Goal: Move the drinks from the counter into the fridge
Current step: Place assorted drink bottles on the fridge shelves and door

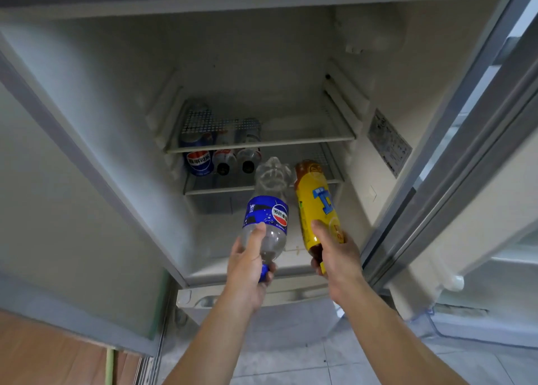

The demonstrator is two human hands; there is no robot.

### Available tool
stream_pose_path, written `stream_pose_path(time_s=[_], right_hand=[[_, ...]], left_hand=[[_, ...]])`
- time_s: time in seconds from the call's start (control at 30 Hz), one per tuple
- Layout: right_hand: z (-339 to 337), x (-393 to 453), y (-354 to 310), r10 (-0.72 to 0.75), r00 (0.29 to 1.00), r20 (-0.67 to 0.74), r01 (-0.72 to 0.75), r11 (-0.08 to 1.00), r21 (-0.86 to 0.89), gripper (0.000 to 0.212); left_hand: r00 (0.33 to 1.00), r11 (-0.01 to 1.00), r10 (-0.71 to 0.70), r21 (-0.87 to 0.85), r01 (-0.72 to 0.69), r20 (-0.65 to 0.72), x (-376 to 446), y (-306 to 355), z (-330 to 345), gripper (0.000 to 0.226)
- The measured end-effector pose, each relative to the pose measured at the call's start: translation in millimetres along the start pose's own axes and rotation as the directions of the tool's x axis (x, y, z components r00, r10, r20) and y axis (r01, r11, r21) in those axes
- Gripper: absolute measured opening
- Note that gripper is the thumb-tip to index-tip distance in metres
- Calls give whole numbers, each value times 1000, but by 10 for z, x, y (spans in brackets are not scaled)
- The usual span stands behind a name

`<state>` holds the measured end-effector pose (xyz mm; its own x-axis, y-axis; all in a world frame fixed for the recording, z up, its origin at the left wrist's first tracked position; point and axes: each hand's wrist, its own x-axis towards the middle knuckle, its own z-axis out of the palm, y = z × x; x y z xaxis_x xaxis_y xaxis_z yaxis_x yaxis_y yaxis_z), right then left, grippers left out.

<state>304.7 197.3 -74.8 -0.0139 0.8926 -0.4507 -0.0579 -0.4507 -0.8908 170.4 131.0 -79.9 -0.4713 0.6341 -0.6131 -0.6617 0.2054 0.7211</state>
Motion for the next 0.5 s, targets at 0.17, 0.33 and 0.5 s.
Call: stream_pose_path(time_s=[0.17, 0.33, 0.5], right_hand=[[176, 280, -254, -43, 999, -28, 41, 998, -48, 42], [324, 602, -354, -69, 998, -6, 68, 994, -88, 53], [393, 947, -436, -171, 985, 31, 174, 978, -112, 62]], left_hand=[[997, 995, 60, 84, -56, -54, 270, 198, 423, 68], [984, 977, 175, 113, -179, 38, 494, 272, 585, 68], [927, 928, 335, 111, -356, 168, 782, 397, 638, 74]])
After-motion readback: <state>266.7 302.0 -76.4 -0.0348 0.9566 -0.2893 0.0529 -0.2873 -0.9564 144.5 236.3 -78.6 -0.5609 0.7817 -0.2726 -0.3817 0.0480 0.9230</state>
